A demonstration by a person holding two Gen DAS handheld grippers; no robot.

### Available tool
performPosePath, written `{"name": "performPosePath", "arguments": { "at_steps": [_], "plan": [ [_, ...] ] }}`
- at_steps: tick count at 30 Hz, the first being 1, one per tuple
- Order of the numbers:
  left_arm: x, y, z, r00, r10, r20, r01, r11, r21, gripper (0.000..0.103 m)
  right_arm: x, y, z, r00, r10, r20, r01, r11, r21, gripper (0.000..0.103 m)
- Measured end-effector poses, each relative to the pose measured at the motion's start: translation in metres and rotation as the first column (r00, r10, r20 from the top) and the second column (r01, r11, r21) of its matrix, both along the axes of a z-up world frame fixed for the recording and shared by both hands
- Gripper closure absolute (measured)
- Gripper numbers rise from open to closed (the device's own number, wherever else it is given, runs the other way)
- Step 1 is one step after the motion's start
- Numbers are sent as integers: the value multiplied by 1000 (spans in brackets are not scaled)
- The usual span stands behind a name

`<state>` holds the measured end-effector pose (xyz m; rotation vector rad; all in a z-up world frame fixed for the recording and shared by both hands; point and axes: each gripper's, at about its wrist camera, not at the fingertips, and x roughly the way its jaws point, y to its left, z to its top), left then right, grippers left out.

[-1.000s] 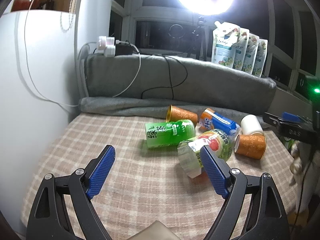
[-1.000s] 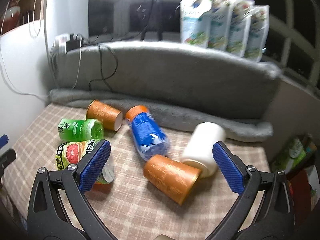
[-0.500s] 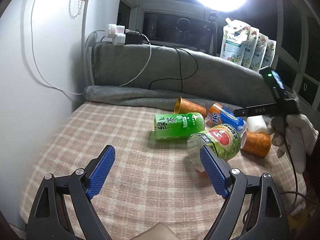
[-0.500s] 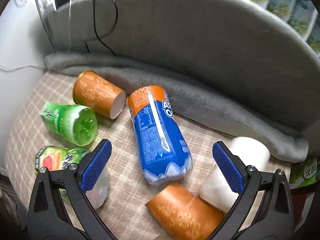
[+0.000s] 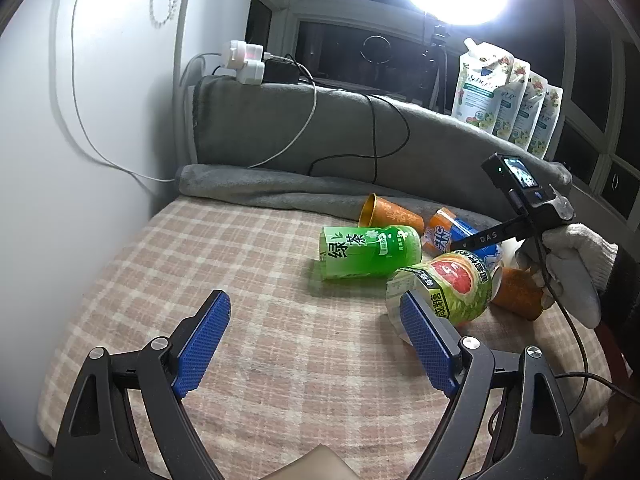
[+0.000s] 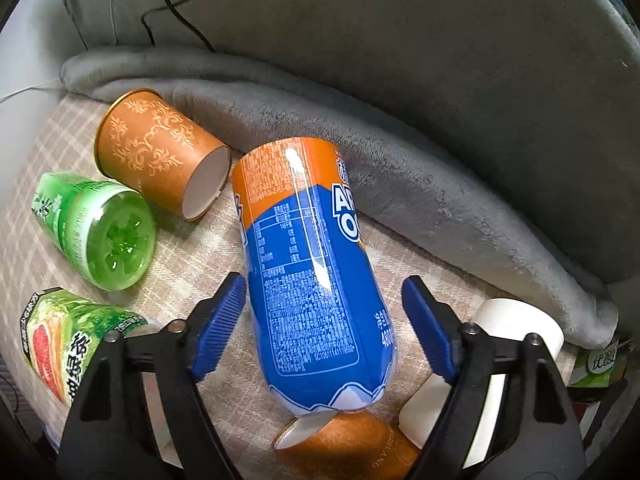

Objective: Flip cup upright
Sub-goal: 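Lower the right gripper over the lying Arctic Ocean cup and close on it, then lift the cup with the right gripper and carry it toward the left gripper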

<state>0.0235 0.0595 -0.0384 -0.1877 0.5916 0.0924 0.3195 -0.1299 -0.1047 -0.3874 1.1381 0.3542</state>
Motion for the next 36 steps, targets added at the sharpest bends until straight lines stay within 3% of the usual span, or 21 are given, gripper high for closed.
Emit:
{"name": "performPosePath", "arguments": {
  "at_steps": [8,22,33,36],
  "plan": [
    [1,2,0,1000,4,2,-4,1000,-1,16,6,13,-5,1000,-2,20,2,1000,19,33],
    [-7,-3,6,1000,-2,23,2,1000,11,16,-27,-11,43,992,-57,109,36,982,183,33],
    [-13,-16,15,998,-42,42,42,999,4,16,-134,-57,89,984,-108,144,53,938,342,33],
    [-12,-21,14,997,-72,34,73,997,-19,16,-174,-96,95,985,-132,113,79,919,385,33]
  ]
}}
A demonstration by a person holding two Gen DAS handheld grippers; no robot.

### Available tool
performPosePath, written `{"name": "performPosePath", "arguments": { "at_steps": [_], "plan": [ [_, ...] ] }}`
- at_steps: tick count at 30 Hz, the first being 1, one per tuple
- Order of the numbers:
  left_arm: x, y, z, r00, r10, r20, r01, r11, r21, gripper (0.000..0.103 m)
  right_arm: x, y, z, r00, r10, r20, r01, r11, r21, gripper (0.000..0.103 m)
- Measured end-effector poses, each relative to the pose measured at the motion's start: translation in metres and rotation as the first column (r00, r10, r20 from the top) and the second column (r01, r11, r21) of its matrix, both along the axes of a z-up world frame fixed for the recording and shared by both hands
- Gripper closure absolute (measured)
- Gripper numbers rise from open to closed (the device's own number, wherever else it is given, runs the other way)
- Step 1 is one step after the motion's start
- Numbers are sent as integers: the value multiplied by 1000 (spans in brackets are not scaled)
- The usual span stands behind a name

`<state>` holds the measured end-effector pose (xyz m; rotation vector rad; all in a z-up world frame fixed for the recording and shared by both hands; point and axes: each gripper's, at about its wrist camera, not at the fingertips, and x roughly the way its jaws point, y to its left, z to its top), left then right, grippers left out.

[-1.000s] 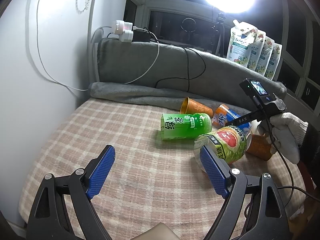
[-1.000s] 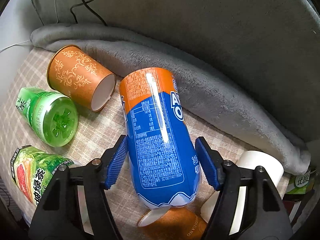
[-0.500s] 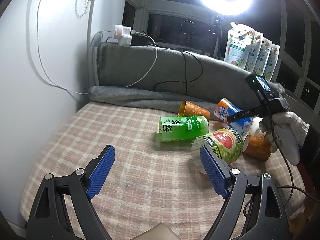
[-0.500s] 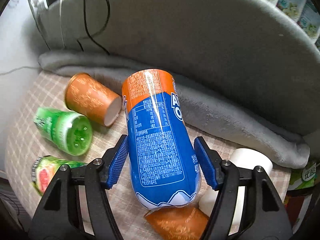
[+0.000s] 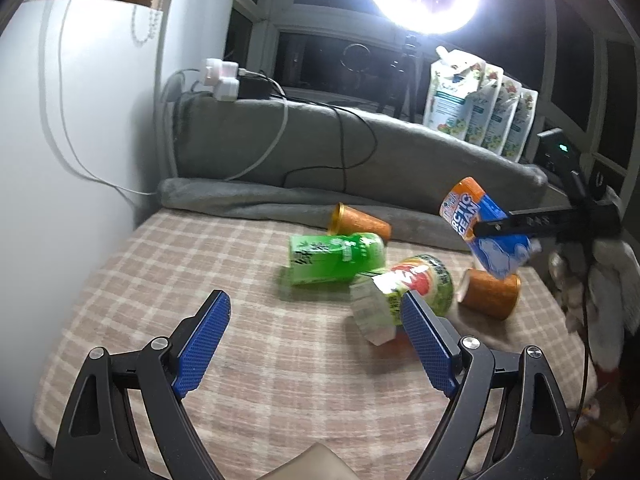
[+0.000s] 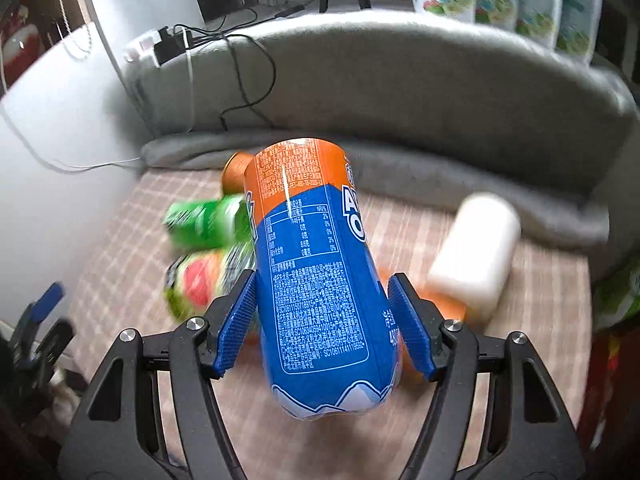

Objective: Flip cup upright
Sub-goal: 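Lift the cup with the right gripper and carry it toward the left gripper, then close the left gripper on the cup's body while the right gripper holds it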

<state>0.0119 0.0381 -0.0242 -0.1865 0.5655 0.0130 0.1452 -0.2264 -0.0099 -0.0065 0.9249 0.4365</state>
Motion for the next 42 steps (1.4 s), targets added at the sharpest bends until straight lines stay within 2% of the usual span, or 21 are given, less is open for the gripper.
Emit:
{"name": "performPosePath", "arguments": {
  "at_steps": [6,9,18,22,28,32,37,42],
  "plan": [
    [0,-18,-1,997,-72,-19,71,997,-12,16,-46,-24,-29,993,-66,-97,76,991,111,33],
    [2,-25,-1,994,-108,-36,107,994,-35,16,-59,-33,-44,986,-95,-139,114,984,137,33],
    [11,-48,-11,976,-190,-103,178,978,-111,16,-71,-40,-82,957,-143,-253,200,956,213,33],
    [19,-54,-18,963,-224,-148,199,966,-168,16,-71,-39,-94,948,-149,-280,214,952,218,32],
    [32,-64,-28,944,-264,-199,212,945,-248,16,-68,-37,-95,954,-135,-267,194,959,208,31],
    [39,-74,-34,928,-296,-228,227,931,-284,16,-75,-43,-85,970,-113,-215,157,967,201,25],
    [53,-84,-44,898,-342,-279,228,900,-371,16,-93,-67,-67,981,-134,-140,160,967,200,24],
    [68,-94,-55,864,-387,-322,202,853,-481,16,-110,-96,-60,976,-192,-106,210,959,192,24]
  ]
}}
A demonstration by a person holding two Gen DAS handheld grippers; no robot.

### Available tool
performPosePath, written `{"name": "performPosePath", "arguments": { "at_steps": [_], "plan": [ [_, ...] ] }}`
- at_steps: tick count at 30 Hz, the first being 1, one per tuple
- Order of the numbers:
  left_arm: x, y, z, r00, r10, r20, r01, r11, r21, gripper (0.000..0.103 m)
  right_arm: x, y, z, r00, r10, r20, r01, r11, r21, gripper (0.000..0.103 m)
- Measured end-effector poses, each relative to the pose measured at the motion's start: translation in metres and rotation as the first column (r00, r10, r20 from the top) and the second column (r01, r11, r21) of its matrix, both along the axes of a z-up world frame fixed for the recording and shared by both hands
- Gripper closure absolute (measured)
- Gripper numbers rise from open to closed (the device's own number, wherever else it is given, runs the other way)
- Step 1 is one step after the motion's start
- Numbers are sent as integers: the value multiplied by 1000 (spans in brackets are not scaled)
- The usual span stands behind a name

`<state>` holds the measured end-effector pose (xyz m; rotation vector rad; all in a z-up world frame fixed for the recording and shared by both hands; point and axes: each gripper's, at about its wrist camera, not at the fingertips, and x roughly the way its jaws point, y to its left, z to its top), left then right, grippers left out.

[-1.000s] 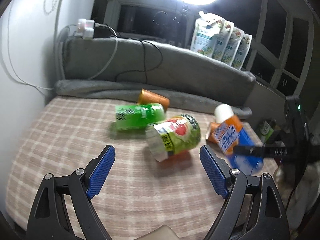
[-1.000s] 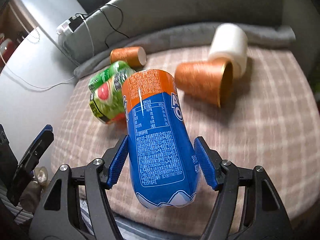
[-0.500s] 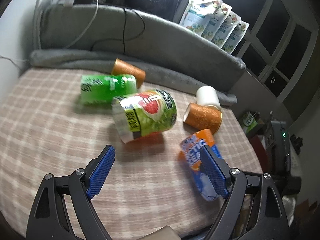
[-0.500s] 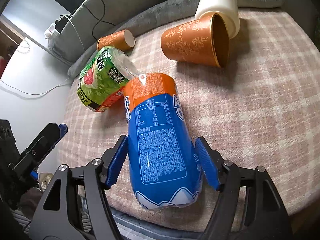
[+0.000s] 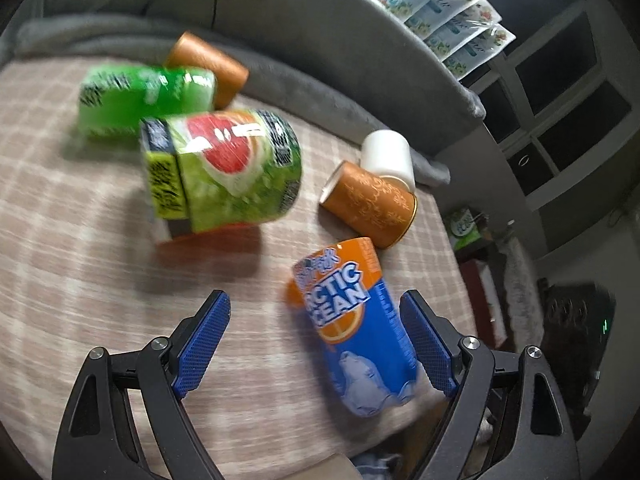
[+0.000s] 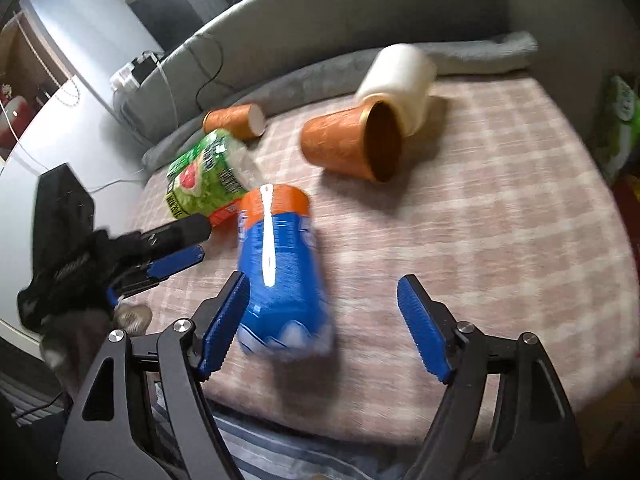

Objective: Flip cup upright
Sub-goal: 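Close the left gripper on the cup's body while the right gripper holds it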

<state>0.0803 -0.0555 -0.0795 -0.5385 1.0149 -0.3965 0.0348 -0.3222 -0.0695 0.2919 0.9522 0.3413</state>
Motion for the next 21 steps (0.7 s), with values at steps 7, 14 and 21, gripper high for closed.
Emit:
{"name": "performPosePath", "arguments": {
  "at_steps": [7,14,21],
  "plan": [
    [17,-12,-16,996,3,-89,-10,997,-78,16,-14,-32,-6,997,-74,-8,75,997,14,24],
    [28,-20,-24,992,4,-129,-16,996,-86,18,-14,-43,-11,995,-104,-10,104,994,15,24],
    [36,-27,-29,990,2,-140,-13,997,-76,20,-12,-45,-14,993,-114,-8,114,993,5,24]
  ]
}}
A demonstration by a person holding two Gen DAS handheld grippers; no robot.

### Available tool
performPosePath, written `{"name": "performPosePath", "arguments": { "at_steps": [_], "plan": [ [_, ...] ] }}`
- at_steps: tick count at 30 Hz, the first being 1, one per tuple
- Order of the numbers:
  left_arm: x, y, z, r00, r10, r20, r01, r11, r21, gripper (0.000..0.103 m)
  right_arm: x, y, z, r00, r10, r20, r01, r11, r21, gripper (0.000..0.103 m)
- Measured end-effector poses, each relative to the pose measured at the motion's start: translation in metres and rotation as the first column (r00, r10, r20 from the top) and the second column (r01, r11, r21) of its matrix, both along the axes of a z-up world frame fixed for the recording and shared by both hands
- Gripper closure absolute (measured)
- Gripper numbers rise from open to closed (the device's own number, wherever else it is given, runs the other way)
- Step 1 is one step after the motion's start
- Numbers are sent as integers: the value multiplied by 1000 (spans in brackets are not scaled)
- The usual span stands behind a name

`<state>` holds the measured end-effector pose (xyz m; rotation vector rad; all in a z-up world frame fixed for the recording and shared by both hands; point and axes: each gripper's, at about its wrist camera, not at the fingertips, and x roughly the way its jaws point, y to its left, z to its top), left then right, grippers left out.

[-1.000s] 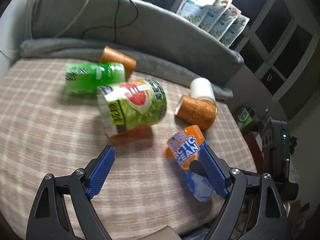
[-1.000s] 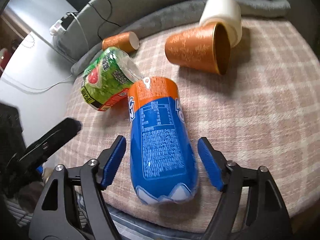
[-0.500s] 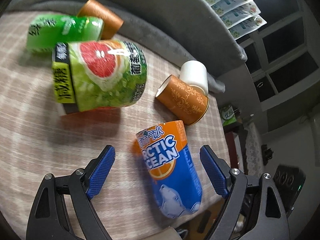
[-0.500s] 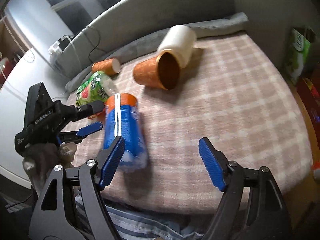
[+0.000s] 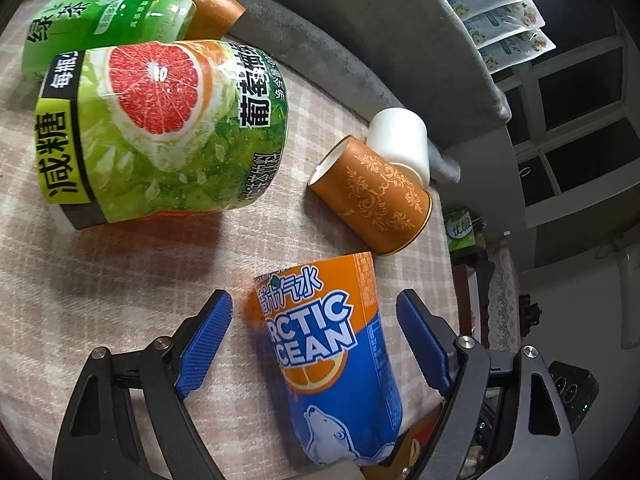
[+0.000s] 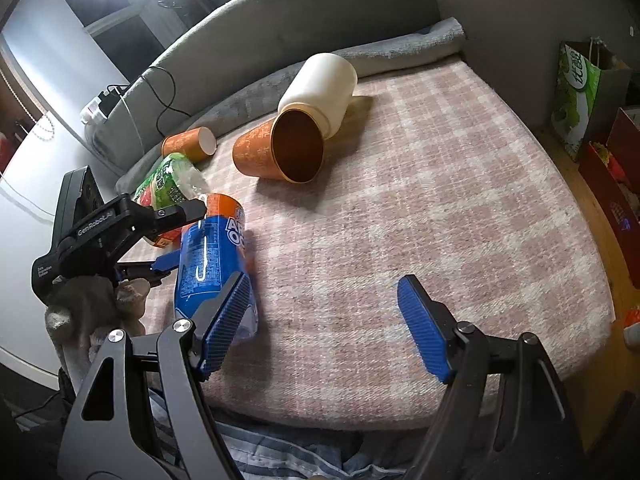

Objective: Flip cup upright
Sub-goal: 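Close the left gripper on the cup's body while the right gripper holds it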

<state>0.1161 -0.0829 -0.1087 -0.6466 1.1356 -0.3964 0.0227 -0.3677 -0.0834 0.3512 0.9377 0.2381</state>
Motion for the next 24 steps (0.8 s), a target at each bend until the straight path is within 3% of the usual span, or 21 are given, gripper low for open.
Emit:
{"name": "performPosePath", "arguments": {
  "at_steps": [12,18,24],
  "plan": [
    [10,-8,-10,999,-38,-13,39,999,18,34,0,-8,-4,999,-34,-4,34,999,-8,24],
    [7,-9,-5,999,-41,8,40,999,35,35,-2,-10,-2,999,-47,2,47,999,-12,24],
    [-5,-11,20,992,-50,115,41,995,86,36,-2,-8,0,999,-49,7,49,999,-10,24]
  ]
}}
